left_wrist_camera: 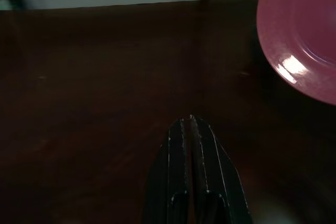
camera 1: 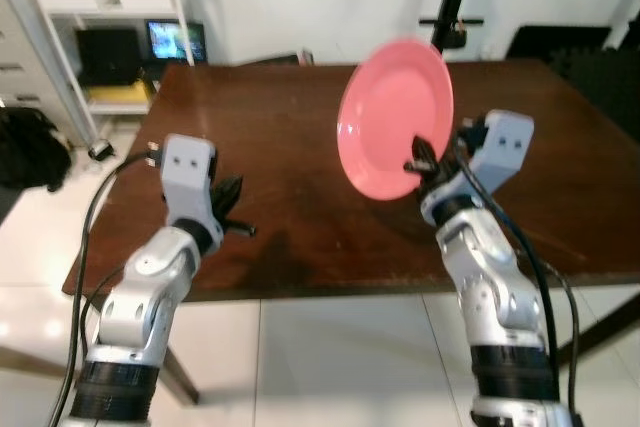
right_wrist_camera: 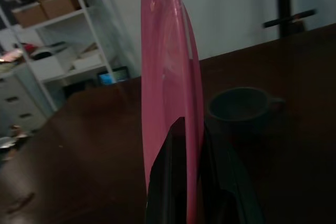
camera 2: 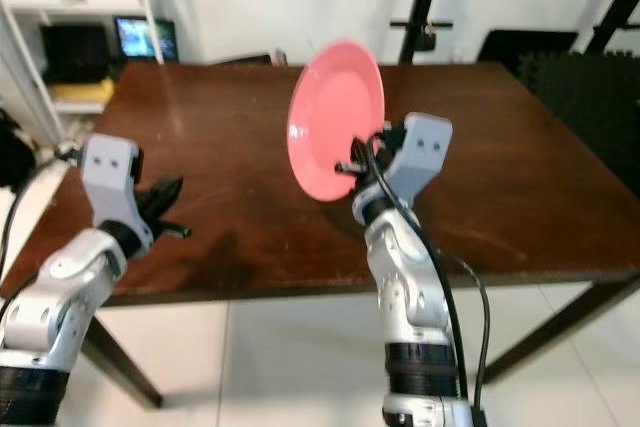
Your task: Setting the table
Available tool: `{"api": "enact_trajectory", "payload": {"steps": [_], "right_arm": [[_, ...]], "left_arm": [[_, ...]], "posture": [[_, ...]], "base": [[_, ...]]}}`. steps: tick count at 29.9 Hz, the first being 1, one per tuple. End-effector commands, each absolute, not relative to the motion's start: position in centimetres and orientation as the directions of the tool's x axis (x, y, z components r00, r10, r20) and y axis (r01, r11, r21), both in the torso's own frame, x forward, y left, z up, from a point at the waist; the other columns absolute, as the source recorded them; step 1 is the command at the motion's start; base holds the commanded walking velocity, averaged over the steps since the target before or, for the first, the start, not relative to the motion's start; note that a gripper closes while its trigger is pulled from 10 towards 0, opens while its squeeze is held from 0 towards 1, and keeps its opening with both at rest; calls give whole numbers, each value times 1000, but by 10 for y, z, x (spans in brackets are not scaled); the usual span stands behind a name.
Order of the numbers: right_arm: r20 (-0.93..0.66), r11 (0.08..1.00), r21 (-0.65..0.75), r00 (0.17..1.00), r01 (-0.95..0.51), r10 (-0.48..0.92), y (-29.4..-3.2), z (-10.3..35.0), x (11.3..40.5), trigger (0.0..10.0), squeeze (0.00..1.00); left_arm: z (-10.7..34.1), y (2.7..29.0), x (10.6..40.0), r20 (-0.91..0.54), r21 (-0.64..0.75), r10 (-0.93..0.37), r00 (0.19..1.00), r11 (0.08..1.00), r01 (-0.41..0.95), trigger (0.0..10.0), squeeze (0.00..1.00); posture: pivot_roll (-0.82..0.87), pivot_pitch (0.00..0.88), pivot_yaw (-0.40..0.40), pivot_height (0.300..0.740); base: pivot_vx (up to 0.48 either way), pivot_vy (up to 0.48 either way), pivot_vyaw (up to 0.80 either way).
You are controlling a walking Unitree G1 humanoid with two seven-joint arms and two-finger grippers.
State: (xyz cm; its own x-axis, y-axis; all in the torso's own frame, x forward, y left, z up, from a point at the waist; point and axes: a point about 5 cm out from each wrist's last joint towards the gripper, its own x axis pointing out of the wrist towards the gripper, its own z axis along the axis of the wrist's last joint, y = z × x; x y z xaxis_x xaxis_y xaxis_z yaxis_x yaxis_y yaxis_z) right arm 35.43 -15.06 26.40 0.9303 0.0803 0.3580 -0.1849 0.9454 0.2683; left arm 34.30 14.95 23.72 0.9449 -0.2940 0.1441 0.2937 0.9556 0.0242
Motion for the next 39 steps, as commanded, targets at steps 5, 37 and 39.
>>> {"api": "enact_trajectory", "payload": {"steps": [5, 37, 39], "right_arm": [[370, 937, 280, 924, -208, 95, -145, 266, 353, 10000, 0], [365, 938, 280, 926, -205, 94, -144, 266, 353, 10000, 0], [365, 938, 279, 926, -207, 95, -144, 266, 354, 10000, 0]], "left_arm": [[232, 154, 341, 123, 34, -283, 951, 959, 281, 10000, 0], [227, 160, 346, 85, 34, -237, 968, 972, 234, 10000, 0], [227, 160, 346, 83, 31, -233, 969, 972, 231, 10000, 0]], "posture": [[18, 117, 28, 740], [17, 120, 29, 740], [18, 119, 28, 740]], "base": [[-299, 0, 0], [-14, 0, 0], [131, 0, 0]]}}
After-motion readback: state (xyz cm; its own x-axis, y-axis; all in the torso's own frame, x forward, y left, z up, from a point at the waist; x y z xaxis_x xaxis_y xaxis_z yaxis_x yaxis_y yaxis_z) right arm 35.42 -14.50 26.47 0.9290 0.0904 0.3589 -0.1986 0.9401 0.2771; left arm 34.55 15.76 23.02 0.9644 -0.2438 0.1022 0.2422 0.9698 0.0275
